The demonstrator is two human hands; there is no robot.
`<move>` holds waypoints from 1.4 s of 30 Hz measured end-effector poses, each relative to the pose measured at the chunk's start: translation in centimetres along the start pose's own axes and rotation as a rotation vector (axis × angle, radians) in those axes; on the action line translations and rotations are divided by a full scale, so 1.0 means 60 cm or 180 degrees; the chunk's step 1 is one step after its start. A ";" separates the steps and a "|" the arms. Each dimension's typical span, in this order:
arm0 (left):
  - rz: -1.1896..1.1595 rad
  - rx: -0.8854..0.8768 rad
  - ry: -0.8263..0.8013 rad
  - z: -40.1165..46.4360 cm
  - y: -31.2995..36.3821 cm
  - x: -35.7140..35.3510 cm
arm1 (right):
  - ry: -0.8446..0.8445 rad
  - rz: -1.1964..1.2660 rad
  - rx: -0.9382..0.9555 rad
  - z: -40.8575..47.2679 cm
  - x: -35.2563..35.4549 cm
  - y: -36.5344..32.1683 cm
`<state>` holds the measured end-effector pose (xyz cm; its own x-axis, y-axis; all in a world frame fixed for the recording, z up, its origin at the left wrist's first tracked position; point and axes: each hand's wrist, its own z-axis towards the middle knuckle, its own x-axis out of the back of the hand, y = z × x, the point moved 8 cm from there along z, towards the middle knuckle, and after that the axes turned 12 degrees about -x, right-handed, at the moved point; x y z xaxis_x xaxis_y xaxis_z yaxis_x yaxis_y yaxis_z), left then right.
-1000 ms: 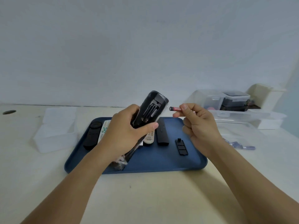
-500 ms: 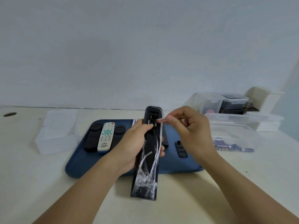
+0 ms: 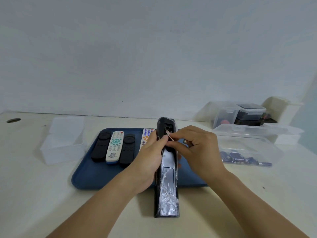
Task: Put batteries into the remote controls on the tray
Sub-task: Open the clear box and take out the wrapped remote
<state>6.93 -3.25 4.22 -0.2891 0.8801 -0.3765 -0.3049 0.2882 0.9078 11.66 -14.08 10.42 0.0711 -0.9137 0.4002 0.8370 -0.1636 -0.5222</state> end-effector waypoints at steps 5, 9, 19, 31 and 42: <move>-0.0109 -0.0007 -0.0128 -0.007 -0.002 -0.012 | -0.0300 0.0657 -0.0563 0.004 -0.004 0.015; -0.0215 0.0171 -0.0245 -0.012 -0.008 -0.017 | -0.0434 0.1027 -0.0942 0.001 -0.011 0.025; -0.0199 0.0475 -0.0450 -0.022 -0.008 -0.025 | -0.0494 0.1283 -0.1564 0.006 -0.007 0.045; 0.0411 0.0152 -0.0547 -0.019 -0.013 -0.025 | -0.0723 0.1750 -0.2076 -0.002 -0.021 0.069; 0.0635 -0.0068 -0.0295 -0.007 -0.012 -0.013 | -0.1323 0.2533 -0.3341 -0.014 -0.034 0.090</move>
<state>7.02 -4.30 3.80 -0.2614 0.9501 -0.1704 -0.2694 0.0977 0.9581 15.60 -13.40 6.15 0.6432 -0.7455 -0.1746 -0.2890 -0.0252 -0.9570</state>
